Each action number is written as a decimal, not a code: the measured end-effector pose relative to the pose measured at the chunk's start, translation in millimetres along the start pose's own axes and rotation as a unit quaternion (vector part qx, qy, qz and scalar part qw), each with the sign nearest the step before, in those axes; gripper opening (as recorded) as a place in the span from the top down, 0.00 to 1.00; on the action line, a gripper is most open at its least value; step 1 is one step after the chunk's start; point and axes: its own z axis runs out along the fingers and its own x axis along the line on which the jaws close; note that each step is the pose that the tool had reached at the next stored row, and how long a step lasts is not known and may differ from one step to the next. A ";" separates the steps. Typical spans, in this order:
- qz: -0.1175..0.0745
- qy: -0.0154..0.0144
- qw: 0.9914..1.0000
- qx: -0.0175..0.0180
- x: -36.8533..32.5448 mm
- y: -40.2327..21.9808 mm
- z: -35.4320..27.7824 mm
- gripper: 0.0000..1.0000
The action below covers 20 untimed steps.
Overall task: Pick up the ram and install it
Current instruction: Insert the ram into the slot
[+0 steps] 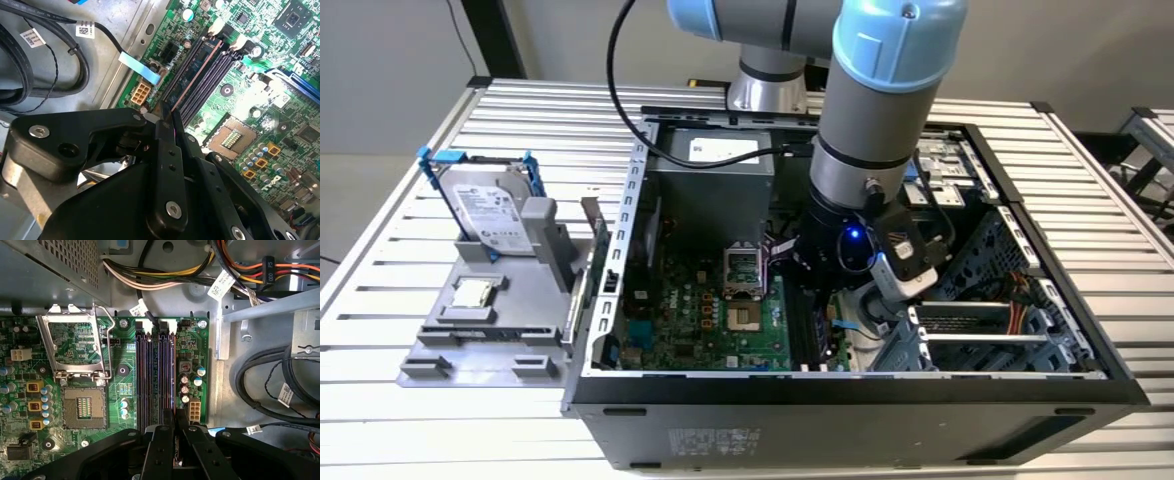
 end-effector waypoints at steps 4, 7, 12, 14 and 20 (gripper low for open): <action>0.000 0.001 1.000 0.000 0.2 0.2 5.4 1.00; 0.000 0.001 1.000 0.000 0.2 0.2 5.9 1.00; 0.000 0.001 1.000 0.000 0.2 0.3 5.9 1.00; 0.000 0.001 1.000 0.000 0.2 0.2 5.9 1.00; 0.000 0.001 1.000 0.000 0.2 0.3 5.8 0.00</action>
